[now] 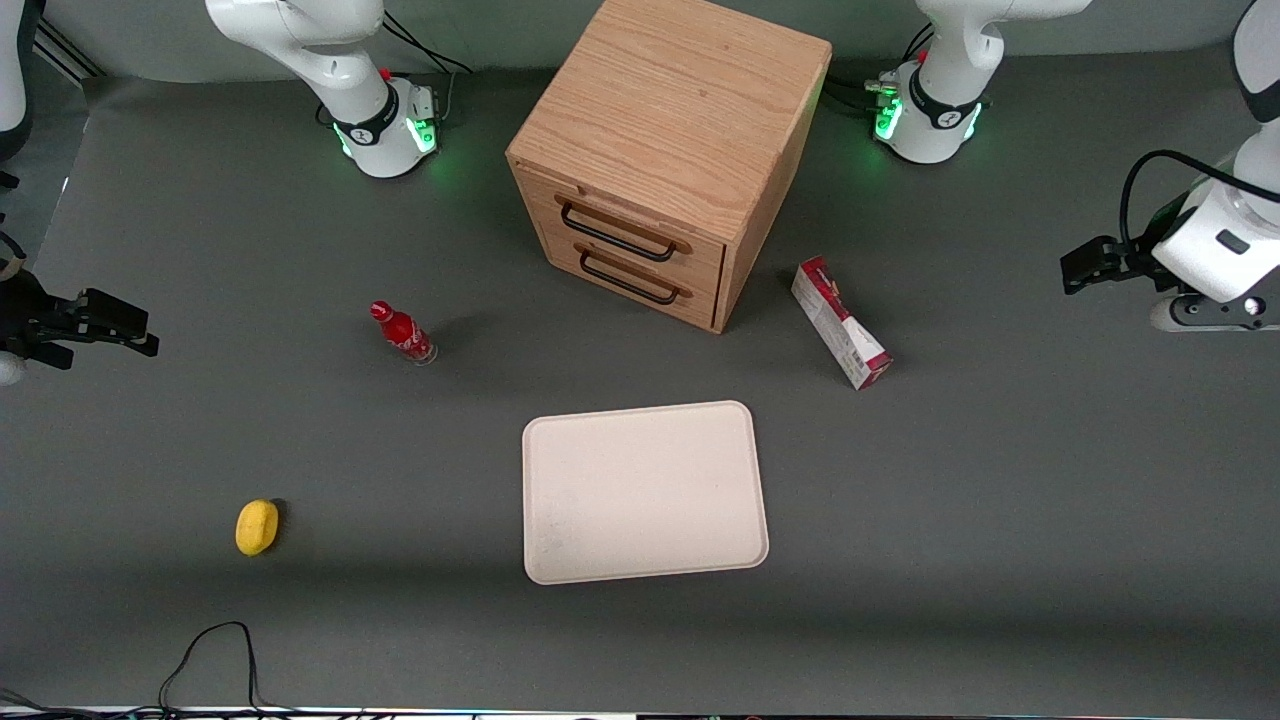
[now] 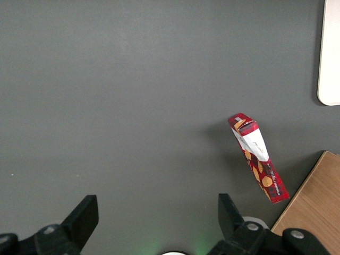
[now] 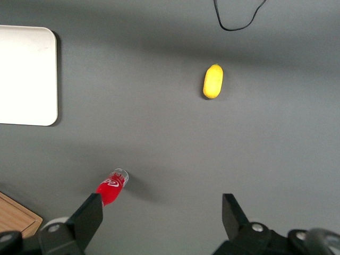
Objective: Place red cookie box on tray
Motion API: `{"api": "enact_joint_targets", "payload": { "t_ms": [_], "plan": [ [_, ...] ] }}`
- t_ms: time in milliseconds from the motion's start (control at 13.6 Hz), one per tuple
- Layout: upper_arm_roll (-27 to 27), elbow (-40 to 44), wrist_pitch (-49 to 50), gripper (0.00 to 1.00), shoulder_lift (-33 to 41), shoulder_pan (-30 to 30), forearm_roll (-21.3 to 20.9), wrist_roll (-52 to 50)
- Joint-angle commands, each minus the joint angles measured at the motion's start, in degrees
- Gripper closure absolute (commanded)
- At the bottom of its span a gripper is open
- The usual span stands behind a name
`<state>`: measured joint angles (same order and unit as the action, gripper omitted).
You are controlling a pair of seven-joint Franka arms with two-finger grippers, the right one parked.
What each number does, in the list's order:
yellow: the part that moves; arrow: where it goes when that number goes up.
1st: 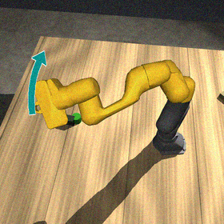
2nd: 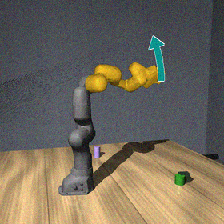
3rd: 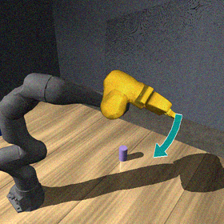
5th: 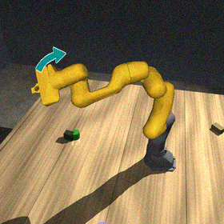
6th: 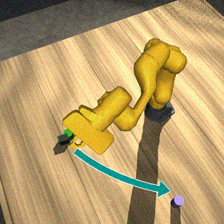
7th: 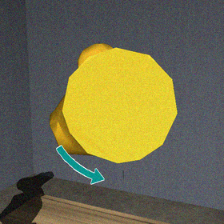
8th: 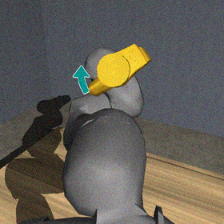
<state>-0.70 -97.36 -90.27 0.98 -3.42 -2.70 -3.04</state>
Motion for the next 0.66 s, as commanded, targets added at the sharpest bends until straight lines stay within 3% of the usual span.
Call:
{"api": "enact_joint_targets", "payload": {
  "t_ms": [0, 590],
  "plan": [
    [-1.3, 2.6, 2.4, 0.00, -1.2, -0.4, 0.3, 3.3],
    [-1.2, 2.7, 3.4, 0.00, -1.6, 0.3, 0.9, 3.3]
  ]
}}
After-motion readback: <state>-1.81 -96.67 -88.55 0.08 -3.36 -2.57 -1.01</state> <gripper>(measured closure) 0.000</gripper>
